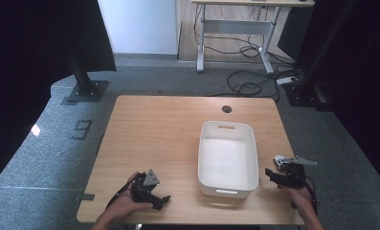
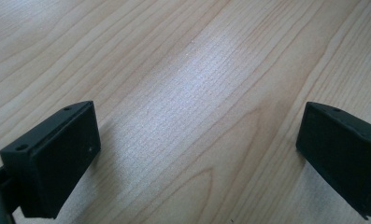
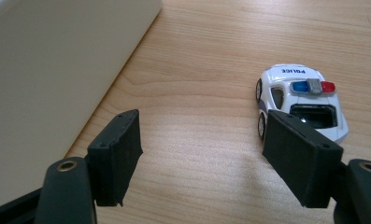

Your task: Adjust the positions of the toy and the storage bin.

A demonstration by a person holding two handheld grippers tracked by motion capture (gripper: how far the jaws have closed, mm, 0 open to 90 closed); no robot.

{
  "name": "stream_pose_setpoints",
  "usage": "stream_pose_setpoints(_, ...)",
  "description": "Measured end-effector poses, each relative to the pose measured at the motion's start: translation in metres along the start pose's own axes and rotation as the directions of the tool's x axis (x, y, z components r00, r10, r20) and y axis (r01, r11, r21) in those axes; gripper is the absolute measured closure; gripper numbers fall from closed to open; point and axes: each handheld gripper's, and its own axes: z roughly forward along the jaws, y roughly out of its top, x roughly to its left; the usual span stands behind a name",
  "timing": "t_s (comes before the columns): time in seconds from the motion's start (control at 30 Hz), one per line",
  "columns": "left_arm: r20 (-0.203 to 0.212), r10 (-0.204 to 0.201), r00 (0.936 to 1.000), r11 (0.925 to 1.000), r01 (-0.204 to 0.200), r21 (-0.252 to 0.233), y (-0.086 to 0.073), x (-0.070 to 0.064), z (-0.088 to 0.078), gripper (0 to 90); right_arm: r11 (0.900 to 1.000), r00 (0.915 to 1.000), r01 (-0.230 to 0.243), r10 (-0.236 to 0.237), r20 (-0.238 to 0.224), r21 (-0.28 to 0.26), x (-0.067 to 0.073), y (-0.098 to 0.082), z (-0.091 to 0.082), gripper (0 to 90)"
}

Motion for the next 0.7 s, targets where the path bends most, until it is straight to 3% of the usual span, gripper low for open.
stream_pose_setpoints(0.7, -0.004, -0.005, 1.0, 1.0, 0.005, 0.001, -0.0007, -0.0002, -0.0007, 0.0, 1.0, 0.9995, -0.011, 0.01, 0.029, 0.008, -0.0024, -0.0017, -0.0007, 26.1)
